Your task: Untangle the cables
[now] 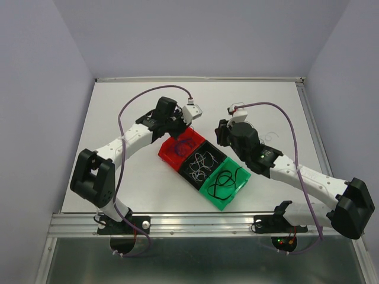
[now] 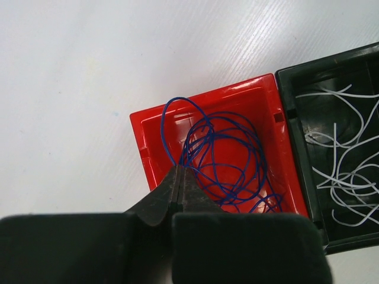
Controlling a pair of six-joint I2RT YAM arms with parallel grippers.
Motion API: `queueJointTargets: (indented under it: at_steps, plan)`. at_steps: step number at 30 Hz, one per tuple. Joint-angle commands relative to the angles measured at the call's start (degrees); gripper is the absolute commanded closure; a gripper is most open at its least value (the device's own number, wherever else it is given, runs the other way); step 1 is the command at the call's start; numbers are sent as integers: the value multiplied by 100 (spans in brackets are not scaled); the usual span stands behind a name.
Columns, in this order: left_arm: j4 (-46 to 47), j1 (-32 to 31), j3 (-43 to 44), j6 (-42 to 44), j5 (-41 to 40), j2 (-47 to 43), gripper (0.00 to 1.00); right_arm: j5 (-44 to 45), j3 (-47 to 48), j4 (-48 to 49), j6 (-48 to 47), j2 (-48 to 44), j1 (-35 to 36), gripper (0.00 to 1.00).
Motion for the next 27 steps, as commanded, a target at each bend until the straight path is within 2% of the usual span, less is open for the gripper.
queueJointTargets:
  at_steps: [1,13,20,24,25,27]
  plan:
    - [108,-15,-249,93,24,-359,100,33,-101,294,42,-128,-54,62]
    - [451,-15,-1065,181,-161,-457,100,50,-109,294,51,-101,-62,62]
    - [802,-24,-1146,128,-170,411,100,32,-83,294,69,-31,-62,62]
    - [1013,-33,-1119,40,-179,598,100,146,-92,277,156,74,-132,62]
    - [1040,-24,-1145,32,-187,581,100,-1,13,42,479,153,-489,63]
    - [1093,-33,-1154,5,-205,519,99,-1159,31,-127,797,363,-1131,63]
